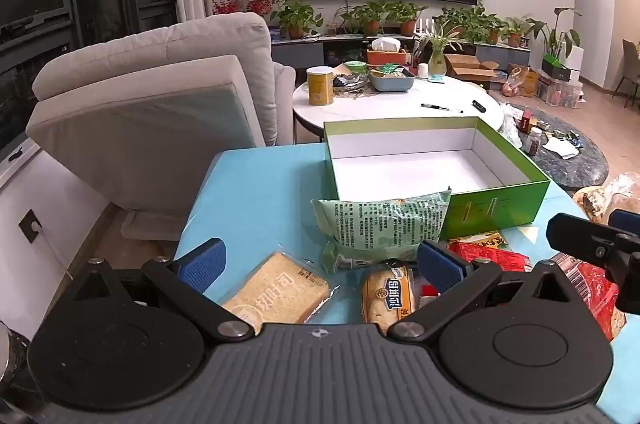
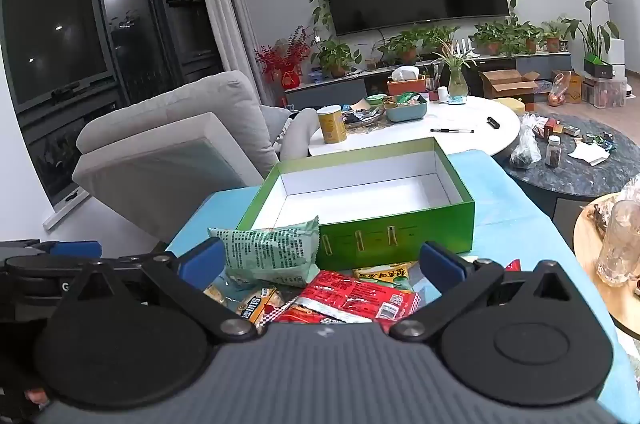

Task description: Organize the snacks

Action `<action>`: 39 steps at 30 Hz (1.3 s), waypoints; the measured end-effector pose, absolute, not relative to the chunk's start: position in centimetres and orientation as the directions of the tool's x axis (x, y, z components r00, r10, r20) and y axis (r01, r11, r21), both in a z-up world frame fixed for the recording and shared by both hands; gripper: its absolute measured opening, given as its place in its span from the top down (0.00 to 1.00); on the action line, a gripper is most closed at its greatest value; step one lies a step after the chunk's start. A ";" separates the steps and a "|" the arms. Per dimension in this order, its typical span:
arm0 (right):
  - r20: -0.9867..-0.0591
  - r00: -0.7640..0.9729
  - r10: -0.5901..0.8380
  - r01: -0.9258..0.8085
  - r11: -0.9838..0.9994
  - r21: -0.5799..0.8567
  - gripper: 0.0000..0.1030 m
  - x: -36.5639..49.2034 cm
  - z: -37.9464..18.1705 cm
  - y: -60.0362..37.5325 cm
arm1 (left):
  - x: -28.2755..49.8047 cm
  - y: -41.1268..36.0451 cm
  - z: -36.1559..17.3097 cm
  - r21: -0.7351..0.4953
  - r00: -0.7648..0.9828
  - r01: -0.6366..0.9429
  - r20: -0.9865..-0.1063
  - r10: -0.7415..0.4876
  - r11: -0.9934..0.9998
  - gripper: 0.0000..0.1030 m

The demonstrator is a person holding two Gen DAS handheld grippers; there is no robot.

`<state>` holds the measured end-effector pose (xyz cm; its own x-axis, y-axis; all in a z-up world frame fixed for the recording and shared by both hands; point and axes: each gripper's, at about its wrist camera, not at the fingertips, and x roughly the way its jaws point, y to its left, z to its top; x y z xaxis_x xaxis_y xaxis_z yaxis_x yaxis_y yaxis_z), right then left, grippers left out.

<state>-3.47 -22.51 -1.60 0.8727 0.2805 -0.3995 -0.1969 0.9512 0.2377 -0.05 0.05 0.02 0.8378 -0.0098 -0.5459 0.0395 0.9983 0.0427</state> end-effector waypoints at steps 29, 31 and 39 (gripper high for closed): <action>-0.426 0.852 0.303 -0.216 0.946 0.242 0.27 -1.8 -2.1 -22.0 | 1.4 0.0 -1.2 0.057 0.819 0.091 -0.573 -0.042 0.994 0.03; -0.429 0.850 0.305 -0.217 0.946 0.242 0.27 -1.5 -2.3 -21.8 | 1.6 0.0 -1.3 0.055 0.818 0.092 -0.574 -0.043 0.994 0.03; -0.439 0.841 0.317 -0.224 0.942 0.251 0.27 -0.5 -2.5 -21.7 | 2.8 0.4 -1.9 0.033 0.807 0.107 -0.587 -0.067 0.994 0.06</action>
<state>-0.51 -21.65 -2.50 0.8410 0.3168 -0.4386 -0.2237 0.9417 0.2514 2.78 0.42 -1.92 0.8069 -0.0674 -0.5868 0.1071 0.9937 0.0332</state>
